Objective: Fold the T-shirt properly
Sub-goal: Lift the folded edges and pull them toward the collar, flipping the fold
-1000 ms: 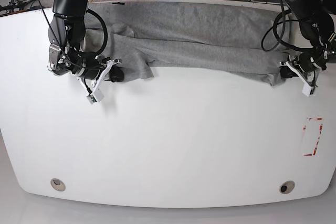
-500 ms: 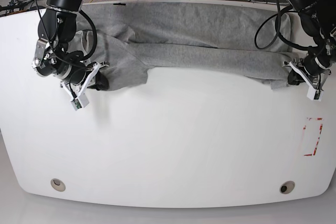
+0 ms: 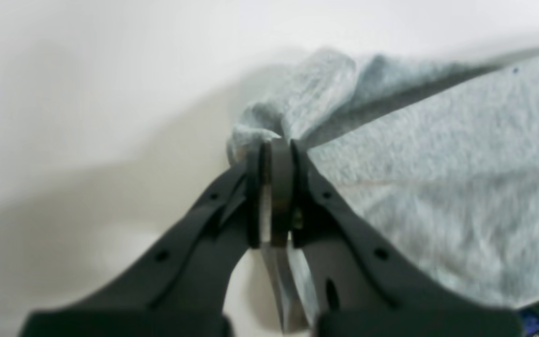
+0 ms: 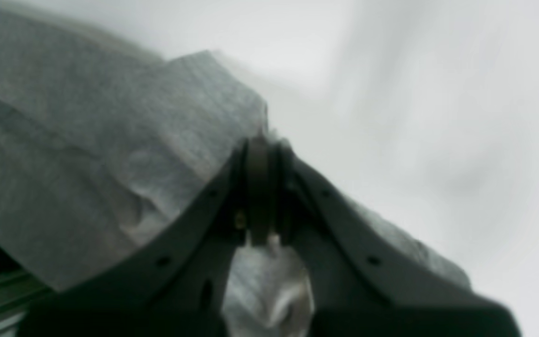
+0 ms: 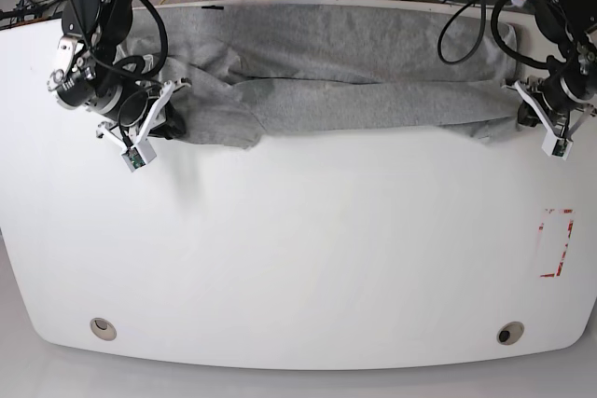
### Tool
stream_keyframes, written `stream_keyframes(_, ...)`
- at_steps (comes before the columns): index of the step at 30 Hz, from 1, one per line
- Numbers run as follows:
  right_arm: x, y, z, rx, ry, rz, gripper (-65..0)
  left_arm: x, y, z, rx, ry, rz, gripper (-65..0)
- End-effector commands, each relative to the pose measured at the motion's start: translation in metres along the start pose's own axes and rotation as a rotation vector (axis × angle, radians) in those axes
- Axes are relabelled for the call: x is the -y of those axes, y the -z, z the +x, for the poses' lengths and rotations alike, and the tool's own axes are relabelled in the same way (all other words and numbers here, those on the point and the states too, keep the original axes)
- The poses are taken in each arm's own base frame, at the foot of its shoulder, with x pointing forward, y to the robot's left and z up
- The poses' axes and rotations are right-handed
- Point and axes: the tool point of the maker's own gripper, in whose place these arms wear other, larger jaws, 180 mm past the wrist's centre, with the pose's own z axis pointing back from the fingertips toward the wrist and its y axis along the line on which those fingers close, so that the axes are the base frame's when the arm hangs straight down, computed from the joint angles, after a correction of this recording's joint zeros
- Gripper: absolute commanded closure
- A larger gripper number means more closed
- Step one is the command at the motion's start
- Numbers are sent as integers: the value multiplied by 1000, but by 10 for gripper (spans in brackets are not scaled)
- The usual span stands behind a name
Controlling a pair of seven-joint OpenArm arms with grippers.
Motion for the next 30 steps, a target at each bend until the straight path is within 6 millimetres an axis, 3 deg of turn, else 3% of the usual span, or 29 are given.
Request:
stream_keyframes(1,-5,-11,12,53,-27,9,0,-4,-11,10,35,37,27,0)
stream_keyframes(7,-10,-24,-9,63,77,57,0,0,-21,-10,-51,71,45,0)
stream_keyframes(15,-16,-41,-41,32,157,97,0,-24,-40,-37,-139,-12,124,0)
stream_keyframes(30,-42,-56,-82,-37,233,177,0,-4,-43,-92,-267,-42,79,0)
